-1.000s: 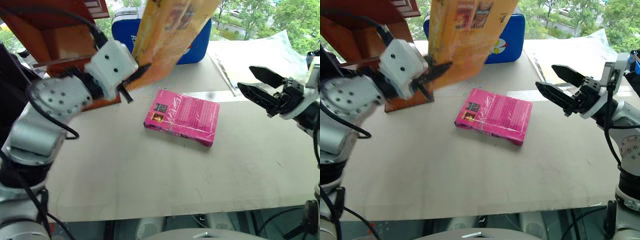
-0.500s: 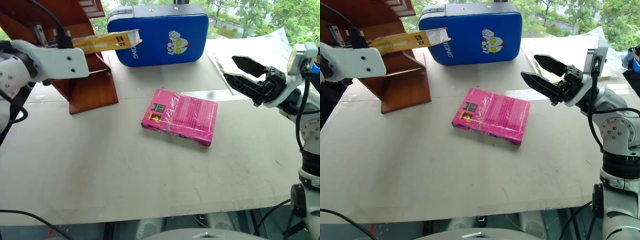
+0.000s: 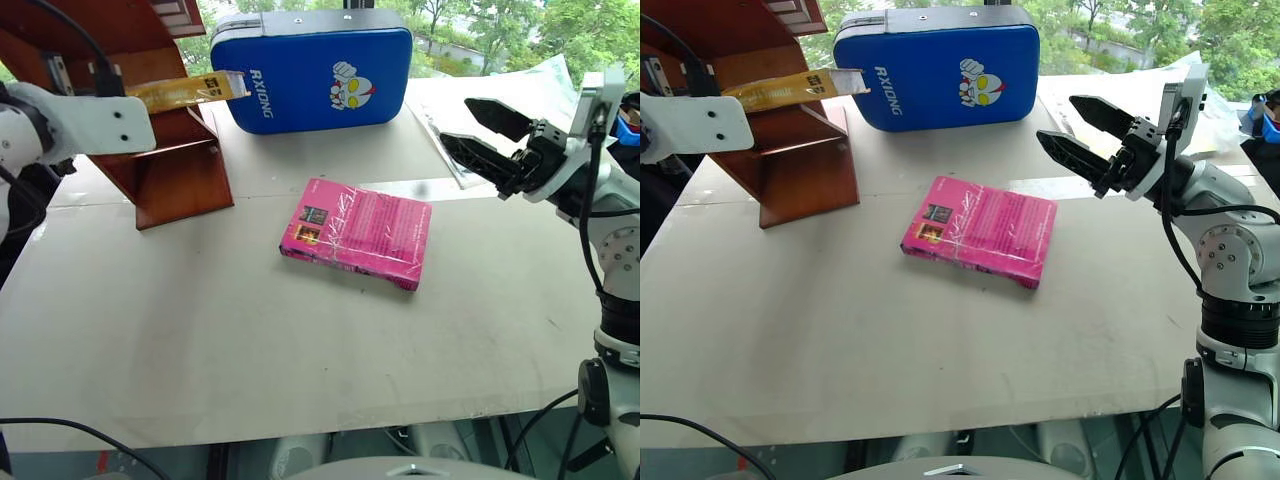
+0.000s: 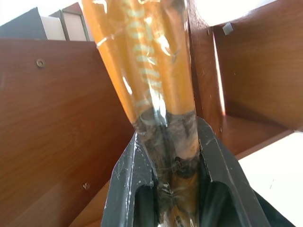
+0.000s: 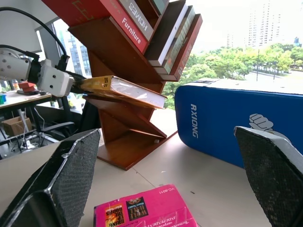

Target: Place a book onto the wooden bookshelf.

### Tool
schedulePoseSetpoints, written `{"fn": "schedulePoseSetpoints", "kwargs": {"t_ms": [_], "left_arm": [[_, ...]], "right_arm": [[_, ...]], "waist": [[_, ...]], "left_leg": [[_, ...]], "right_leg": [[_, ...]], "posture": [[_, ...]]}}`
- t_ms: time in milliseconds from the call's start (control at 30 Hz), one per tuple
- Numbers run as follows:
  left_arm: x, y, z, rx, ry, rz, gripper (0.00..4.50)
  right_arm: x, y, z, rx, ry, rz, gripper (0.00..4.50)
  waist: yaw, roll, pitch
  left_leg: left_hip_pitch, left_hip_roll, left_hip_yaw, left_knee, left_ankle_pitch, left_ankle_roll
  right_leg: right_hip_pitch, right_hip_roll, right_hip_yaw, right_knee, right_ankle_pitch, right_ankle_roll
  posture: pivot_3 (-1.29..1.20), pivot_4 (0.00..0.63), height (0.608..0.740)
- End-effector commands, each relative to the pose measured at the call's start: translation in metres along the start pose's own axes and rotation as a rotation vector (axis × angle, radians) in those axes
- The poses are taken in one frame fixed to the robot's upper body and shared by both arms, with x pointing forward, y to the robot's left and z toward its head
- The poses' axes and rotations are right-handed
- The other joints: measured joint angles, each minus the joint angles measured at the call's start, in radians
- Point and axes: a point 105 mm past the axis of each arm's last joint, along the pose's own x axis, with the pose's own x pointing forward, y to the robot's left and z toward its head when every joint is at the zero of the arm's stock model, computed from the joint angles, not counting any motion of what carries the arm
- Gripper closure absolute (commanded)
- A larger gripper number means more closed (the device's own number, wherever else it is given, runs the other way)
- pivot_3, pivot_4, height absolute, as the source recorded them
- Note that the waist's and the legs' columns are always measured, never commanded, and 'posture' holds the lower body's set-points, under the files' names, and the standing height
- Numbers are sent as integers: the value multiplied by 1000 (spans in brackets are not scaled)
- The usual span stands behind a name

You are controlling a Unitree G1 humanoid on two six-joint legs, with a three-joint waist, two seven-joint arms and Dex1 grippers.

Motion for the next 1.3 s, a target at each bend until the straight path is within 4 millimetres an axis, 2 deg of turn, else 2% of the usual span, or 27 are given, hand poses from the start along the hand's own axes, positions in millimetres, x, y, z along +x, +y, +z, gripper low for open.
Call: {"fn": "schedulePoseSetpoints", "kwargs": {"t_ms": [33,133,167,233,300,433,600,667,767,900,1000,1067,1133,1233,1300], "left_arm": [[-6,11,-12,3,56,5,4230],[-4,11,-14,-10,65,-9,4230],[-4,11,-13,-15,62,-8,3438],[-4,14,-8,-14,44,-1,2885],[-4,16,-6,-15,35,4,1806],[-8,16,-10,-35,55,-1,56],[-16,18,-12,-69,68,13,56],[-22,19,-3,-136,14,18,56],[-32,19,32,-350,-169,11,56],[-44,-2,81,-683,-433,-116,56],[-48,-32,117,-934,-596,-256,56],[-46,-62,136,-1048,-657,-329,56],[-46,-85,149,-1055,-685,-346,56],[-30,-84,150,-1286,-718,-222,56],[-20,-73,162,-1336,-799,-104,56]], "right_arm": [[2,7,16,-62,-32,22,0],[2,7,16,-62,-32,20,0],[2,7,16,-62,-32,20,0],[2,7,16,-63,-32,18,0],[1,7,15,-63,-31,13,0],[-1,6,15,-61,-28,5,0],[-2,5,12,-57,-25,2,0],[-5,4,7,-57,-3,-5,0],[-19,-2,-7,-73,53,-48,0],[-47,-11,-27,-95,134,-124,0],[-75,-12,-57,-144,280,-163,0],[-94,-13,-77,-178,358,-196,0],[-109,-17,-92,-223,410,-237,0],[-117,-22,-101,-219,401,-303,0],[-116,-22,-104,-225,394,-311,0]], "waist": [[-1,0,0],[-2,0,0],[-2,0,0],[-2,0,0],[-1,0,0],[-2,0,0],[-2,0,0],[-2,0,0],[4,0,0],[5,-1,0],[2,0,0],[-1,-1,0],[-9,0,-1],[-12,-1,0],[-8,-1,0]], "left_leg": [[0,0,0,0,0,0],[0,0,0,0,0,0],[1,1,1,1,0,0],[1,1,0,1,0,0],[0,1,1,1,0,0],[0,1,1,1,0,0],[0,1,1,1,0,0],[0,1,1,1,0,0],[0,1,0,2,0,0],[-3,2,-1,8,0,0],[-4,2,-2,14,0,0],[0,2,-2,15,0,0],[5,3,-2,14,0,0],[8,4,-3,15,0,0],[9,4,-4,17,0,0]], "right_leg": [[0,0,0,0,0,0],[0,1,1,1,0,0],[0,1,1,1,0,0],[0,1,1,1,0,0],[0,1,1,1,0,0],[0,1,1,1,0,0],[0,1,1,1,0,0],[0,1,1,2,0,0],[0,1,1,1,0,0],[1,1,-1,2,0,0],[2,1,-1,4,0,0],[6,1,0,3,0,0],[8,2,3,3,0,0],[10,3,3,5,1,0],[12,3,2,6,2,-1]], "posture": [[0,150,740],[0,150,740],[0,150,740],[0,150,740],[0,150,740],[0,150,740],[0,150,740],[0,150,740],[0,150,740],[0,150,740],[0,150,740],[0,150,740],[0,150,740],[0,150,740],[0,150,740]]}}
